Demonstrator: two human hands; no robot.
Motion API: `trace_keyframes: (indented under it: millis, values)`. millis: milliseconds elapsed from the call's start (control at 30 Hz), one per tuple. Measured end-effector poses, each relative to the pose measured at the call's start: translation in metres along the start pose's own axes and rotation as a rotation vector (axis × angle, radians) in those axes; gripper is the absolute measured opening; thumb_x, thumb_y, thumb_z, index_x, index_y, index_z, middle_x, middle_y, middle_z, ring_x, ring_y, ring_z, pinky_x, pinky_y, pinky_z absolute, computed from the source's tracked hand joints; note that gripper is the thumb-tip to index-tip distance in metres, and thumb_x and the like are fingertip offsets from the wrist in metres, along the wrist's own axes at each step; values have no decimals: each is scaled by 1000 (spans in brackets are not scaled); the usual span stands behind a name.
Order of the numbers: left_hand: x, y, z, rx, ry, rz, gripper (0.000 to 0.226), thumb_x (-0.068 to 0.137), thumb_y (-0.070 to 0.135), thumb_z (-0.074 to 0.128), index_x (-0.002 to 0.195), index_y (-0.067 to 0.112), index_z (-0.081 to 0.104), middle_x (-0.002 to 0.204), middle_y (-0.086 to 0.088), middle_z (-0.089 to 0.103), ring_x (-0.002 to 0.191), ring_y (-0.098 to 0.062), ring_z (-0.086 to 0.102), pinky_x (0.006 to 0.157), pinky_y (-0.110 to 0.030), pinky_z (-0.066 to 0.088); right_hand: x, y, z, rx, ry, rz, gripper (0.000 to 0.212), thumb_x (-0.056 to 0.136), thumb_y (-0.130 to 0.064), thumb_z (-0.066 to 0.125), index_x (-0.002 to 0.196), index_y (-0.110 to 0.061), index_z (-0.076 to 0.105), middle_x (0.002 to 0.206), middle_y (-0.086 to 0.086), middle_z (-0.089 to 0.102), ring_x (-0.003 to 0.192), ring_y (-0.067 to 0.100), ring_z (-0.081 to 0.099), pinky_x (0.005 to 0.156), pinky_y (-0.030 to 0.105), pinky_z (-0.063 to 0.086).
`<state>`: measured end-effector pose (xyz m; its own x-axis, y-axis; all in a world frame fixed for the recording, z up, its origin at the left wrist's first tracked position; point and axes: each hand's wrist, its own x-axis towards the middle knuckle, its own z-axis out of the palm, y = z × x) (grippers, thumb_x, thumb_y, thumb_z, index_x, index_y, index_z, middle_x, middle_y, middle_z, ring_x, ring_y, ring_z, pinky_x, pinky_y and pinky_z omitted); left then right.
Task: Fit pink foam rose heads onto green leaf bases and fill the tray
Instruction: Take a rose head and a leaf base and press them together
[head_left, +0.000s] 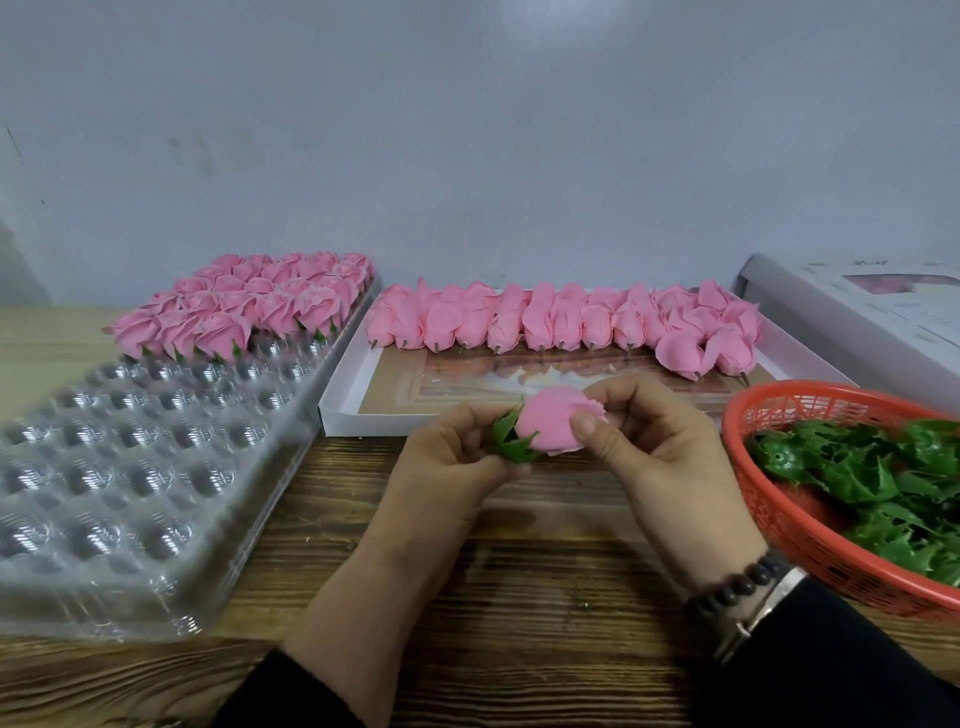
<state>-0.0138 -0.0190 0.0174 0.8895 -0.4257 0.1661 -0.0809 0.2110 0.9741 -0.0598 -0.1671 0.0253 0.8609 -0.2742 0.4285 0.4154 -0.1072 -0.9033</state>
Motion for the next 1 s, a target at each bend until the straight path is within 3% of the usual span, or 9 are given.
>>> trace_keyframes:
  millis: [67, 133, 233, 300, 433, 567, 733, 900, 1000]
  values:
    - [0, 1, 0, 0, 23, -11, 35, 80, -18, 50, 101, 5, 66, 90, -11, 73, 69, -16, 68, 57, -18, 52, 0, 0, 0, -38, -6, -12, 20, 78, -2, 67, 78, -22, 63, 73, 1, 63, 72, 17, 57, 73, 35, 49]
    - [0, 2, 1, -23, 50, -36, 41, 84, -20, 40, 102, 7, 66, 87, -10, 73, 58, -14, 66, 48, -17, 48, -1, 1, 1, -90, -15, -26, 22, 79, -2, 68, 77, -24, 63, 72, 0, 63, 71, 18, 58, 72, 37, 51]
    - [0, 1, 5, -74, 10, -99, 44, 85, -16, 39, 109, 10, 64, 101, -10, 71, 75, -14, 65, 60, -19, 51, -2, 3, 0, -137, -18, -47, 25, 78, -3, 69, 77, -27, 63, 72, -7, 63, 71, 13, 59, 71, 31, 50]
    - [-1, 2, 8, -128, -29, -136, 42, 85, -13, 40, 103, 14, 68, 103, -10, 70, 85, -16, 61, 66, -20, 52, -2, 3, 1, -163, -30, -56, 25, 78, -4, 69, 78, -28, 63, 72, -10, 62, 70, 10, 58, 70, 27, 49]
    - [-3, 6, 11, -241, -59, -173, 46, 87, -10, 38, 84, 15, 76, 103, -10, 70, 93, -15, 64, 79, -23, 53, -3, 2, 2, -144, -16, -48, 22, 77, -4, 69, 79, -25, 64, 72, -5, 64, 72, 17, 60, 73, 35, 50]
    - [-5, 6, 14, -251, -93, -182, 37, 86, -12, 42, 105, 8, 67, 115, -14, 66, 110, -19, 60, 92, -26, 50, -3, 2, 2, -132, -6, -41, 20, 77, -2, 69, 80, -21, 64, 74, 2, 66, 71, 16, 60, 71, 33, 51]
    - [-5, 3, 16, -302, -64, -184, 35, 83, -10, 49, 113, 5, 61, 115, -15, 66, 107, -20, 62, 91, -27, 51, -3, 2, 4, -98, 9, -43, 25, 77, -1, 69, 74, -26, 64, 68, -6, 62, 66, 8, 57, 64, 20, 50]
    - [-4, 1, 14, -215, -23, -139, 32, 84, -9, 51, 109, 7, 64, 112, -15, 67, 109, -24, 61, 94, -32, 51, -4, 3, 4, -214, -8, -57, 25, 78, -3, 69, 76, -27, 61, 70, -7, 61, 68, 11, 57, 69, 26, 49]
    - [-6, 1, 16, -178, -30, -83, 32, 84, -11, 50, 109, 4, 64, 111, -17, 67, 113, -30, 58, 101, -39, 44, -5, 2, 5, -261, -9, -82, 29, 78, -2, 69, 74, -29, 59, 70, -9, 58, 65, 4, 53, 66, 20, 45]
